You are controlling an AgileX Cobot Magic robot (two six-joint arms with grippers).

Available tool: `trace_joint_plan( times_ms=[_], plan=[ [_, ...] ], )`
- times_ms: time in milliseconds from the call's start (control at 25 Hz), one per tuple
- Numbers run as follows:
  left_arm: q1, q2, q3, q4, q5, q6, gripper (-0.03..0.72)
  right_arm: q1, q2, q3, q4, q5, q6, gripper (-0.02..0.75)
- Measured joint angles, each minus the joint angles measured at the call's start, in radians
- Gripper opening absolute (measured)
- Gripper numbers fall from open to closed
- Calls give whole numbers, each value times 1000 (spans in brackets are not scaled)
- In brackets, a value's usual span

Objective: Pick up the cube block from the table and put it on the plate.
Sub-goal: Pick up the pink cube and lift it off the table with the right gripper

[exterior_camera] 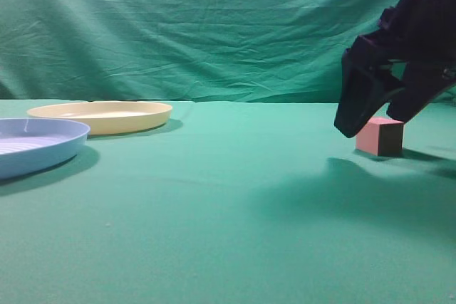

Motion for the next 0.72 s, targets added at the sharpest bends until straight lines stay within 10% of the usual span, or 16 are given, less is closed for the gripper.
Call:
trace_joint_plan(
  times_ms=[320, 720],
  plan=[
    [0, 0, 0, 0, 0, 0, 0, 0, 65, -27, 2, -21, 0, 228],
    [0, 0, 0, 0, 0, 0, 0, 115, 108, -444, 2, 97, 0, 232]
  ],
)
